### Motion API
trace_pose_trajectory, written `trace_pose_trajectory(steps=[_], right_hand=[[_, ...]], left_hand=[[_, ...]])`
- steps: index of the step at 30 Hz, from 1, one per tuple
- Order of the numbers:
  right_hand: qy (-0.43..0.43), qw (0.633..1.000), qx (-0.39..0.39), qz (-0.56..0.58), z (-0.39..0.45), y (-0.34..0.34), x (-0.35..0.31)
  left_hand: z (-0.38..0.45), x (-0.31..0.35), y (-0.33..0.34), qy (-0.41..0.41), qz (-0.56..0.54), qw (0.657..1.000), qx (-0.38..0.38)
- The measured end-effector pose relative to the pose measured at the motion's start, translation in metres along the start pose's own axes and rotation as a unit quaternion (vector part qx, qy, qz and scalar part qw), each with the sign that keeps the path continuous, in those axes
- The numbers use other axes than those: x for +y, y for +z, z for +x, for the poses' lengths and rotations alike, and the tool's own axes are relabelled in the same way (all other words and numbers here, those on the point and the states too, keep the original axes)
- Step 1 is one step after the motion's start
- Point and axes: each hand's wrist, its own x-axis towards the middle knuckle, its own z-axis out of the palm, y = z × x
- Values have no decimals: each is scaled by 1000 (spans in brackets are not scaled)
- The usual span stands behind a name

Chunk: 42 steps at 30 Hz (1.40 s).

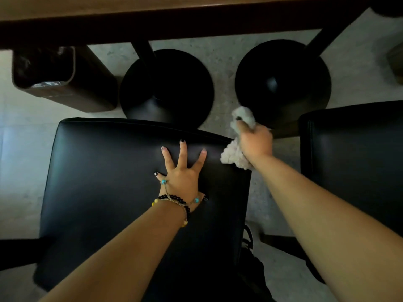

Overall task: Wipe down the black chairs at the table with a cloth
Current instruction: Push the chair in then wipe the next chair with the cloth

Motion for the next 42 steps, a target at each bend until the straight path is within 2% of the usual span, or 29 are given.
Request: trace_pose_trajectory(steps=[2, 3, 4, 7, 8, 10, 12, 13, 17, 19, 21, 23, 25, 26, 27, 30, 32, 35, 37, 39, 40, 41, 42], right_hand=[[-62, 986, -77, -135, -1, 9, -11], [-82, 975, -92, -186, -2, 14, -19], [-100, 969, -91, -205, -3, 19, -26], [-175, 973, -57, -139, -4, 30, -43], [-191, 969, -71, -139, -8, 31, -45], [-215, 936, -122, -253, -16, 35, -36], [-257, 884, -142, -365, -26, 35, -22], [-270, 879, -146, -365, -27, 32, -18], [-255, 910, -106, -309, -30, 34, -22], [-246, 902, -70, -348, -51, 43, -19], [-302, 876, -70, -369, -83, 51, -3], [-395, 842, -127, -344, -102, 46, 14], [-444, 790, -196, -375, -92, 26, 18], [-452, 770, -199, -404, -78, 18, 15], [-433, 771, -180, -431, -63, 13, 10], [-281, 874, -75, -390, -48, 22, -3], [-266, 884, -62, -379, -69, 37, -5], [-357, 833, -163, -390, -113, 49, 20], [-459, 759, -249, -389, -127, 37, 32], [-547, 672, -267, -423, -110, 16, 27], [-553, 665, -252, -435, -94, 8, 22], [-522, 693, -231, -441, -79, 3, 15], [-469, 744, -204, -429, -70, 1, 10]], left_hand=[[-1, -4, 3, 2, -32, 999, 21], [-3, -6, 6, -1, -58, 998, 36], [-6, -9, 9, -8, -91, 994, 54], [-16, -18, 21, -26, -184, 977, 109], [-19, -21, 26, -23, -202, 972, 119], [-25, -28, 31, -4, -212, 969, 127], [-27, -36, 29, 5, -164, 980, 114], [-26, -42, 25, 1, -124, 988, 98], [-21, -67, 9, 13, 3, 1000, 8], [-23, -75, 10, 24, 9, 1000, 4], [-26, -81, 16, 24, -9, 999, 20], [-28, -86, 22, 9, -44, 998, 38], [-29, -88, 25, -11, -49, 997, 57], [-29, -88, 26, -23, -32, 997, 65], [-29, -87, 26, -38, -18, 997, 67], [-30, -88, 27, -63, -38, 996, 46], [-31, -92, 29, -58, -45, 996, 46], [-32, -96, 31, -55, -53, 995, 60], [-33, -97, 32, -49, -53, 995, 69], [-34, -98, 32, -51, -51, 994, 77], [-34, -98, 33, -54, -50, 994, 81], [-33, -98, 33, -58, -50, 994, 83], [-33, -98, 33, -59, -50, 994, 83]])
